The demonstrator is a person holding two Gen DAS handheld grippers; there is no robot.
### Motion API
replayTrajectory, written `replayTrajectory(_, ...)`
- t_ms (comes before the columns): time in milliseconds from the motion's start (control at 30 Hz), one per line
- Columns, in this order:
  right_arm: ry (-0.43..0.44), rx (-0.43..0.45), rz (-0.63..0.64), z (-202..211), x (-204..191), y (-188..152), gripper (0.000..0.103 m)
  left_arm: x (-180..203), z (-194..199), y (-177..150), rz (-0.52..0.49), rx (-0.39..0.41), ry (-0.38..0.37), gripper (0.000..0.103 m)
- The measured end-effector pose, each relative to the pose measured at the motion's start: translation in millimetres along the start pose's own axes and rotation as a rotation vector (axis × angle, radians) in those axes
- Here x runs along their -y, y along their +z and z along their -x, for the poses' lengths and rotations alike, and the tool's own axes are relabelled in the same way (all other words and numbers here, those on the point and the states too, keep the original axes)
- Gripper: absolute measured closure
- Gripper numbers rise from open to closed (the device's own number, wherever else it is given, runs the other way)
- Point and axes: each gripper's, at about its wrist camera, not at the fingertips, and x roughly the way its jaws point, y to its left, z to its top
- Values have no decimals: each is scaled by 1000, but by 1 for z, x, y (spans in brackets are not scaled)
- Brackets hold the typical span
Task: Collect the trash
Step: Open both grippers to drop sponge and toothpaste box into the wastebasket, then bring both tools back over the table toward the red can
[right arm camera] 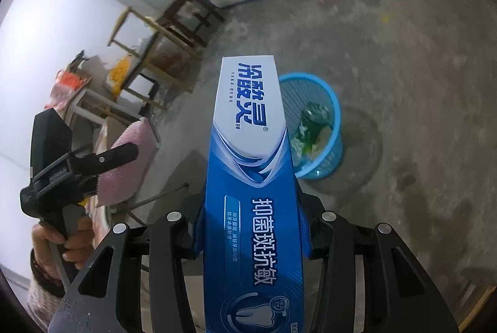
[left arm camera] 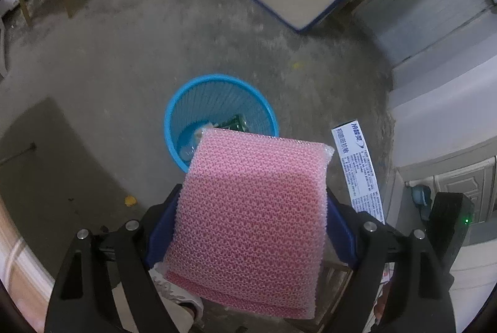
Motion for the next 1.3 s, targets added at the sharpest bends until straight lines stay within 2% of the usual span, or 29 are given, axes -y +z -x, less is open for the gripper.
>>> replayTrajectory(167, 6, -72, -57, -31, 8, 27, 60, 0, -50, 25, 39, -70, 29, 21)
replayTrajectory(333, -5, -104, -57, -67, -2, 57, 58, -9, -81, 53, 115, -85, 46, 14)
replayTrajectory(433, -40, -97, -45, -91, -3, 70, 38, -17, -86, 61, 161, -41, 100, 8)
replayTrajectory(533, -104, -97, -14, -106, 0, 68, 36, -28, -83, 57, 213, -23, 83, 7)
replayTrajectory(600, -99, -100, -31, -107, 4, 61, 36, -31, -85, 57, 225, -24, 64, 7)
replayTrajectory(867, -88, -60, -20, -77, 8, 38, 36, -29, -43, 45, 192, 45, 42, 7)
replayTrajectory(1100, -85, -27, 53, -43, -3, 15, 36, -12, 30, 21, 103, 128, 1, 7)
replayTrajectory(1300, -38, -10, 133, -16, -38, -16, 33, -1, 110, -27, 28, 245, 7, 7)
